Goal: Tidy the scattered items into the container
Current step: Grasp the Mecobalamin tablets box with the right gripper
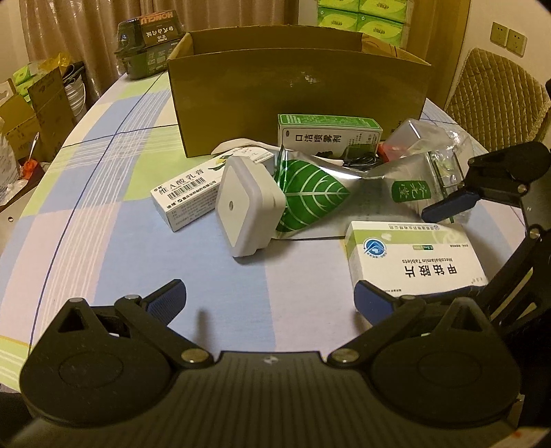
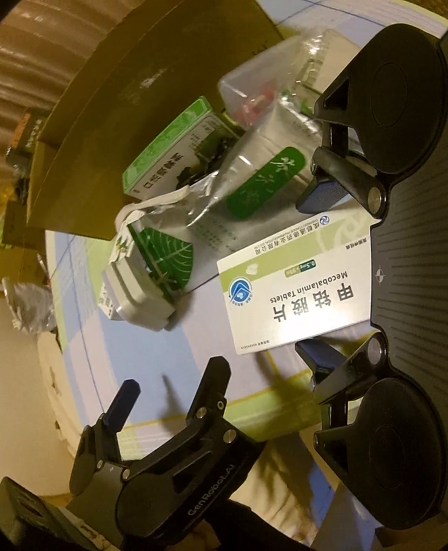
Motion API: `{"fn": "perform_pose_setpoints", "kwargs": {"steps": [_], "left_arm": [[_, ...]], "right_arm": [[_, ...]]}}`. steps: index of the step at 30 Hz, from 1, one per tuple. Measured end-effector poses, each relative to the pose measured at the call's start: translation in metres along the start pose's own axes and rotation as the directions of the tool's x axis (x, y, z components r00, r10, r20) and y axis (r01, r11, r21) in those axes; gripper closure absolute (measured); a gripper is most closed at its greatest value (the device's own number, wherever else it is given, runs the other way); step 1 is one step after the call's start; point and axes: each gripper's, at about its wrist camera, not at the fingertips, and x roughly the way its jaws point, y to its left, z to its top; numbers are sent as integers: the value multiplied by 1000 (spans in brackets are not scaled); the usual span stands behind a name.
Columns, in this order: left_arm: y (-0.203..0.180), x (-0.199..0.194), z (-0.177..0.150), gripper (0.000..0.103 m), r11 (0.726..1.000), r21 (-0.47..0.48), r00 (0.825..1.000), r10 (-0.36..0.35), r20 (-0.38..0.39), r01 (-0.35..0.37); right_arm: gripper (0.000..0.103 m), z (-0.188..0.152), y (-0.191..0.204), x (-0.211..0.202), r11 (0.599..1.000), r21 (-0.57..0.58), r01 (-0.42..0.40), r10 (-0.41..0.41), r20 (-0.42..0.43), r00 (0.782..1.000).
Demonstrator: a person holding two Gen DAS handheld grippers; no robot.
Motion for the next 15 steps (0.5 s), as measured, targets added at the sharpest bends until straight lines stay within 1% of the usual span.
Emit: {"fn": "perform_pose_setpoints", "kwargs": {"steps": [4, 10, 15], "left_arm": [[0, -4, 0, 1, 999, 33, 1000, -22, 9, 22], [0, -6, 1, 1, 998, 51, 999, -49, 8, 48], [3, -5, 1, 1, 997, 60, 998, -55, 2, 55]], "right_arm": [[27, 0, 0, -2, 999, 31, -28, 29, -26, 999], [27, 6, 2, 7, 999, 10, -30, 31, -40, 999], [27, 7, 5, 13, 1000, 4, -27, 27, -53, 998]]}}
